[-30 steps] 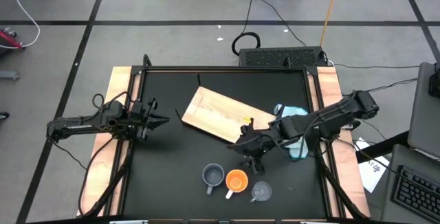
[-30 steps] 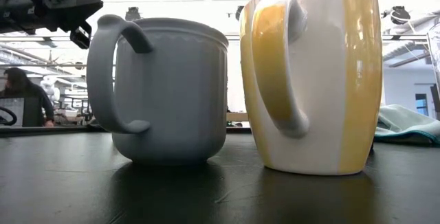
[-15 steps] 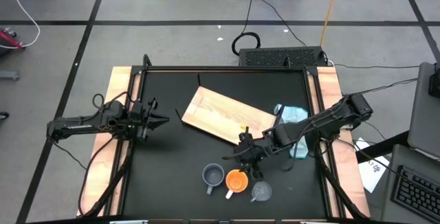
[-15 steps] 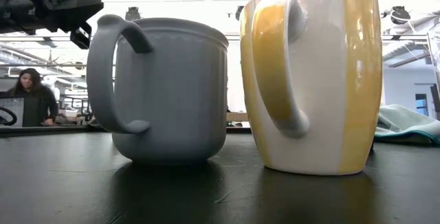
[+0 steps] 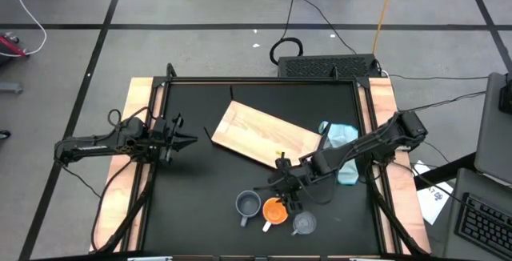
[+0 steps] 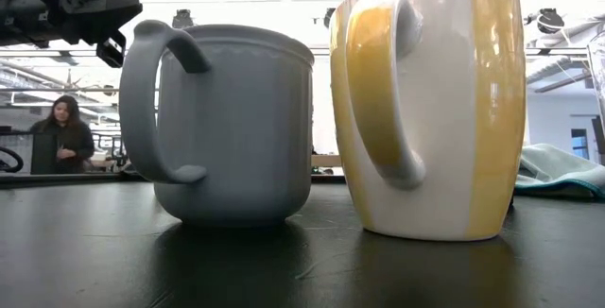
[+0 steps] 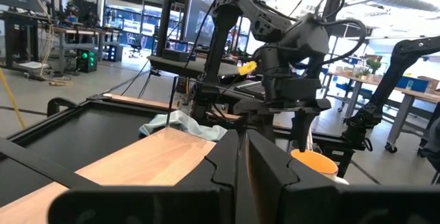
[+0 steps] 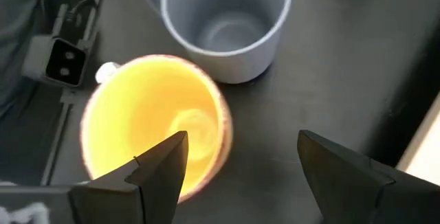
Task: Stack small to large cups/mugs on shelf
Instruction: Put the yellow mug on the shelf
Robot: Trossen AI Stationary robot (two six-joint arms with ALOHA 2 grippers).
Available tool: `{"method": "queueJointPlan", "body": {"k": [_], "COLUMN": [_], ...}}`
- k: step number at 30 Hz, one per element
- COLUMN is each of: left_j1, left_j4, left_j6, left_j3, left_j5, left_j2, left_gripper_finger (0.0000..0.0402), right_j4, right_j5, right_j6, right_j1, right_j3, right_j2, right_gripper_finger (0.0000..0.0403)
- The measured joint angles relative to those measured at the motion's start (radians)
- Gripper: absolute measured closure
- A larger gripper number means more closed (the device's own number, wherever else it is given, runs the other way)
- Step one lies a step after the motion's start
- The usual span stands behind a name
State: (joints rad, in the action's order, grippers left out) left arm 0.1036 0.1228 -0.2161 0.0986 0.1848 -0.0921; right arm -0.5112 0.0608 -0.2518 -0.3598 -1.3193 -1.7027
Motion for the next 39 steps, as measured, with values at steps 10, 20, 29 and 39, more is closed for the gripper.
{"method": "queueJointPlan", "body": {"k": [10, 20, 29, 39], "left_j1": [0.0, 0.0, 0.0, -0.001], "left_j4": [0.0, -0.022, -0.031, -0.023], "left_j6": [0.002, 0.0, -0.001, 0.0], "left_j3": [0.0, 0.0, 0.0, 0.0], "left_j5": [0.0, 0.0, 0.0, 0.0], "left_j2": [0.0, 0.0, 0.0, 0.0], "left_gripper_finger": [0.0369, 0.0369, 0.0369, 0.0369], "right_j4": [0.006, -0.009, -0.01, -0.004], "right_j5": [0.004, -0.004, -0.004, -0.011], "right_j6": [-0.051, -0.102, -0.103, -0.102], "right_j1": [-0.023, -0.023, -0.038, -0.041], "right_j3": [0.0, 0.002, 0.002, 0.002], "right_j2": [-0.002, -0.009, -0.04, -0.076], "right_gripper_finger": [0.0135, 0.0135, 0.0135, 0.0167]}}
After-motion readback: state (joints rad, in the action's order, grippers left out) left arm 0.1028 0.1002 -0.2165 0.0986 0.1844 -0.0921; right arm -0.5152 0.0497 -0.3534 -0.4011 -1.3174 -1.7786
